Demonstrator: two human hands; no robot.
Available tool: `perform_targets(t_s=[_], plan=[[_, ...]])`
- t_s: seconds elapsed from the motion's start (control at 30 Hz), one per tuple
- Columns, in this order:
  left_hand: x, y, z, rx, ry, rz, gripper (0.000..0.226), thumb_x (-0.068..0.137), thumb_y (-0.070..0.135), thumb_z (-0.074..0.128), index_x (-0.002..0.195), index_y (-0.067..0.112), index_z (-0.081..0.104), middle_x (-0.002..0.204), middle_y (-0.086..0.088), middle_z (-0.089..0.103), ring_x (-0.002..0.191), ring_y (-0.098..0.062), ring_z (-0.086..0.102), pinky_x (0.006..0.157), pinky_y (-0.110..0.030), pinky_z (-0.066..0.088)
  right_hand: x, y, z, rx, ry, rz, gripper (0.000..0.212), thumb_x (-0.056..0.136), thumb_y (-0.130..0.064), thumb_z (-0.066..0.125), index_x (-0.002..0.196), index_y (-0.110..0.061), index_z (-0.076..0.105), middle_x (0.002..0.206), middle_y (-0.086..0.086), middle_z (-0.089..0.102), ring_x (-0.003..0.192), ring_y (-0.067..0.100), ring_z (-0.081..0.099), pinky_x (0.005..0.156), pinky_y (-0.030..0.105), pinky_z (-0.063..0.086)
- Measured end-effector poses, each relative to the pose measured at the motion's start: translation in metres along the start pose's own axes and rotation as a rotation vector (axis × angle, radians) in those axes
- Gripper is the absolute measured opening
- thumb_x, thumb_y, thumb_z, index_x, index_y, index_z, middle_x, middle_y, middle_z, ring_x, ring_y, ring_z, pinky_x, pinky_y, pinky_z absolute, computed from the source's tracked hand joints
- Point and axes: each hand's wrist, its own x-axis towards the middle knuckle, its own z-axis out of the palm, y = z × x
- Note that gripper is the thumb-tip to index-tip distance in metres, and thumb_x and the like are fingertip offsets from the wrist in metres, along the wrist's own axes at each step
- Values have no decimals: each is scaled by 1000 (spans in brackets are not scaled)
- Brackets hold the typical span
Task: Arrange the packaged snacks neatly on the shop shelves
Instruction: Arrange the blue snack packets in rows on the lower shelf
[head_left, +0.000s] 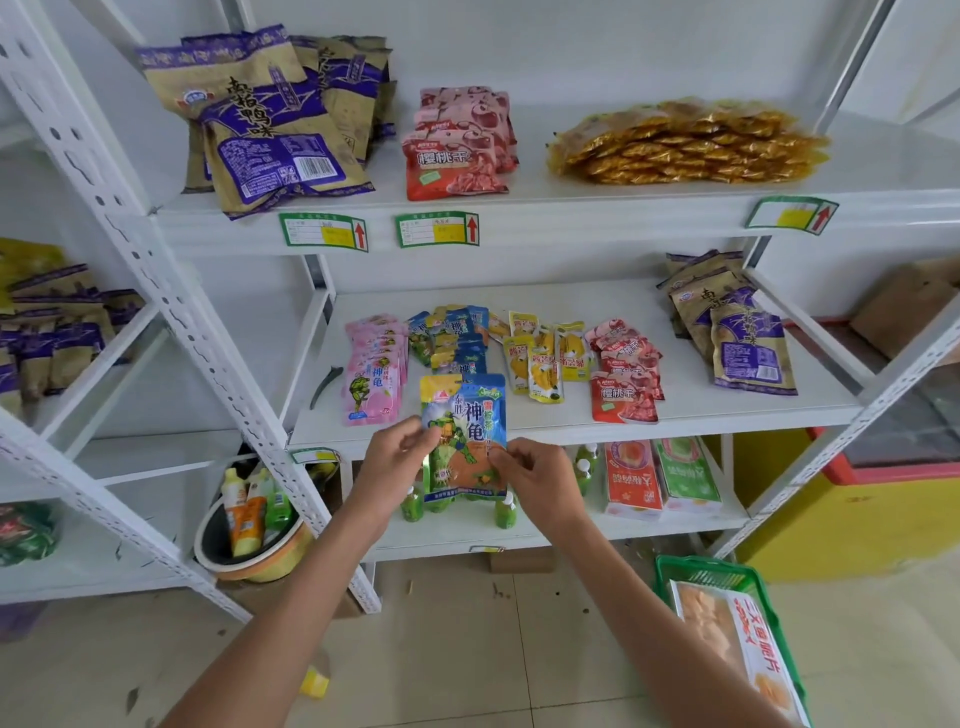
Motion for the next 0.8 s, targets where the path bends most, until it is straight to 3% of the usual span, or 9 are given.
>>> perform_targets(t_s=[0.07, 0.2, 0.3, 0.4, 0.47, 0.57, 0.6, 0.7, 0.8], plan=[[-2, -10, 9, 8, -9, -42, 23, 104, 32, 62, 97, 12, 70, 84, -8, 59, 81, -14, 54, 68, -26, 38, 2, 18, 3, -32, -14, 22, 36, 101, -37, 68, 78, -10, 74, 64, 4, 70, 52, 13, 54, 52, 35, 44], [-2, -26, 26, -4, 33, -122, 15, 105, 22, 62, 99, 13, 73, 84, -7, 67, 69, 3, 61, 61, -8, 42, 8, 43, 7, -37, -3, 71, 35, 99, -33, 70, 75, -9, 70, 71, 14, 71, 58, 17, 56, 55, 32, 44], [7, -42, 36, 23, 92, -136, 23, 103, 23, 65, 97, 1, 69, 83, -17, 68, 69, -5, 61, 64, -20, 45, 20, 58, 11, -14, -3, 96, 35, 99, -32, 71, 75, -7, 70, 70, 15, 70, 59, 17, 55, 56, 32, 43], [18, -56, 37, 37, 164, -174, 13, 94, 30, 74, 101, 20, 73, 87, 4, 76, 83, -9, 72, 75, -31, 59, 37, 67, 15, -16, -8, 127, 35, 99, -31, 70, 76, -6, 69, 71, 19, 68, 58, 16, 50, 56, 31, 38], [30, -66, 36, 87, 177, -181, 20, 86, 36, 77, 104, 30, 71, 88, 9, 76, 88, -15, 73, 77, -38, 61, 54, 70, 18, -33, -7, 145, 37, 101, -33, 67, 72, -10, 67, 64, 14, 63, 56, 14, 46, 54, 30, 35], [61, -77, 34, 168, 148, -161, 26, 87, 28, 83, 108, 26, 67, 90, 9, 75, 82, -11, 73, 67, -25, 54, 94, 68, 26, -111, -7, 165, 39, 102, -30, 66, 64, -19, 59, 56, -3, 54, 53, 13, 43, 53, 30, 32], [74, -82, 33, 185, 147, -153, 28, 86, 28, 84, 107, 27, 66, 91, 10, 75, 81, -9, 73, 66, -27, 55, 109, 66, 30, -159, -5, 167, 40, 101, -29, 66, 63, -22, 56, 56, -6, 54, 53, 13, 45, 52, 29, 34], [115, -91, 27, 263, 130, -146, 38, 80, 37, 89, 107, 30, 64, 92, 14, 74, 80, -8, 74, 71, -37, 60, 153, 67, 44, -279, 1, 179, 40, 102, -29, 64, 64, -24, 51, 59, -4, 55, 59, 20, 52, 54, 32, 39], [152, -106, 23, 364, 105, -77, 50, 72, 56, 90, 107, 29, 66, 91, 15, 74, 80, -5, 71, 70, -35, 57, 186, 75, 53, -401, -13, 204, 38, 100, -41, 65, 72, -17, 57, 67, 4, 63, 70, 32, 61, 62, 41, 47]])
